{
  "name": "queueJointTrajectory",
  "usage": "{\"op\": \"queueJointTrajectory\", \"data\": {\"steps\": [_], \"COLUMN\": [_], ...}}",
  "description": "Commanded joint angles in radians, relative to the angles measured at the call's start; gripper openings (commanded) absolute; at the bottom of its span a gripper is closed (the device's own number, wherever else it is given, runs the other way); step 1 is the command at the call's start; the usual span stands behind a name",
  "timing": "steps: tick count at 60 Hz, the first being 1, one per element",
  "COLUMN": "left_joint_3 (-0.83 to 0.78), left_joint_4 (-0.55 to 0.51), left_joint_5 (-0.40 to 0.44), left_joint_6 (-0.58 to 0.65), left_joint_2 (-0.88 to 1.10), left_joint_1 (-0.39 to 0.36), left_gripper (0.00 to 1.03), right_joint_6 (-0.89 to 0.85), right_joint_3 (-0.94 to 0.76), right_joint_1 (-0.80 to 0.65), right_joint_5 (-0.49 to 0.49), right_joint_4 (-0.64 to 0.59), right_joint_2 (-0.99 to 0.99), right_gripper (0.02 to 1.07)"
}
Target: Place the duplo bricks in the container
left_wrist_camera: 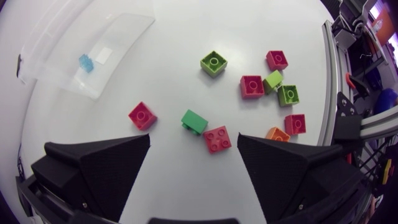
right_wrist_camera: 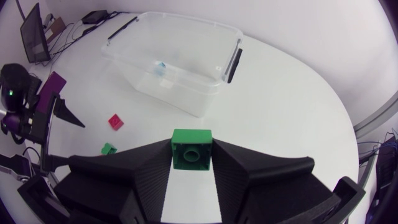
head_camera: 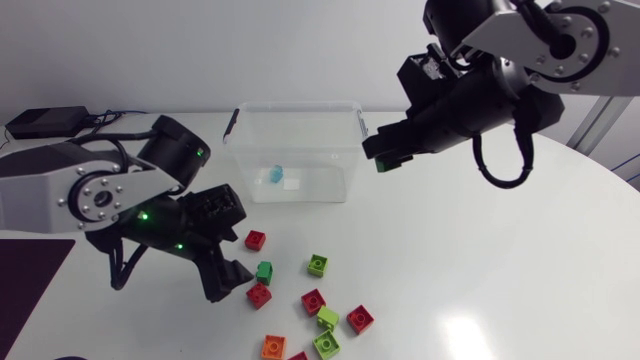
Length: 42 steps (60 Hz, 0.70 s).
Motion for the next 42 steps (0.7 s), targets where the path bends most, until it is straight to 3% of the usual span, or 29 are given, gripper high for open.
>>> {"op": "queueJointTrajectory", "data": {"steps": [1, 42], "left_joint_3": [-0.046, -0.152], "left_joint_4": [0.029, 0.147], "left_joint_5": [-0.009, -0.021], "left_joint_6": [-0.048, -0.093], "left_joint_2": [0.02, 0.159], "left_joint_1": [-0.015, -0.01], "left_gripper": [0.98, 0.98], "right_joint_6": [-0.01, -0.033], "right_joint_3": [0.036, 0.273], "right_joint_1": [-0.004, -0.017], "right_joint_5": [0.013, 0.042], "right_joint_4": [0.029, 0.138], "right_joint_2": [0.037, 0.292], "right_gripper": [0.3, 0.3]}}
